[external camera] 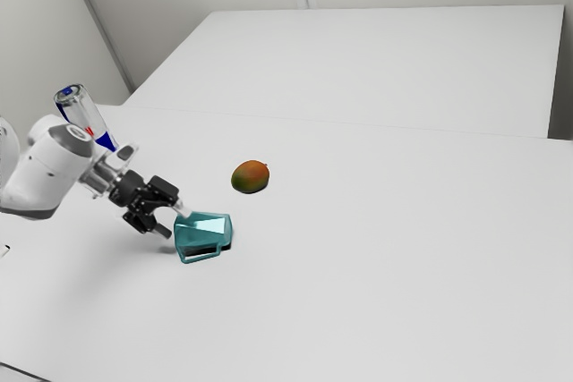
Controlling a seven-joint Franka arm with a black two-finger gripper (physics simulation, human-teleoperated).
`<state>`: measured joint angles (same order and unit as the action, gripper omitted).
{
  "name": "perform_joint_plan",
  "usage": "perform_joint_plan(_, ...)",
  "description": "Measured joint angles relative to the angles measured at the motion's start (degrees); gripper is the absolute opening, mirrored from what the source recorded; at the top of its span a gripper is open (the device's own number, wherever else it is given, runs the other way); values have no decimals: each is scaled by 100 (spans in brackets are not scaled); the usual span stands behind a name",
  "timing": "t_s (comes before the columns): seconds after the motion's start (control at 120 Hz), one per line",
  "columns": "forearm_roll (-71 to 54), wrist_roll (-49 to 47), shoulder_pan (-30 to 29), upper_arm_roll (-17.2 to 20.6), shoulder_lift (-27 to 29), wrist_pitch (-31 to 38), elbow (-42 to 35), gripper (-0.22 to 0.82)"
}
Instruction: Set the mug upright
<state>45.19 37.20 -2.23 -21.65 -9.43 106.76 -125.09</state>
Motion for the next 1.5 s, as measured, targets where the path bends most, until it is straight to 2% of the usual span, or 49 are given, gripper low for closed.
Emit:
perform_joint_plan(0.233, 418, 359, 18, 197, -106, 83, -162, 57)
perform_joint_plan(0.475, 571, 549, 13, 278, 31, 137, -169, 13)
perform_joint_plan(0.592, 584, 581, 18, 415, 149, 159, -156, -2)
perform_joint_plan(0.683, 586, 589, 28, 499, 184, 172, -136, -9)
perform_joint_plan(0.917, 562, 573, 25, 589, 211, 212, -92, -15)
perform_joint_plan(1.192, 357, 408, 16, 704, 476, 237, -54, -17)
perform_joint_plan(1.35, -696, 141, 43, 890, 944, 545, -56, -18)
perform_joint_plan(1.5, -2266, -222, 478, 911, 1323, 848, -102, -18)
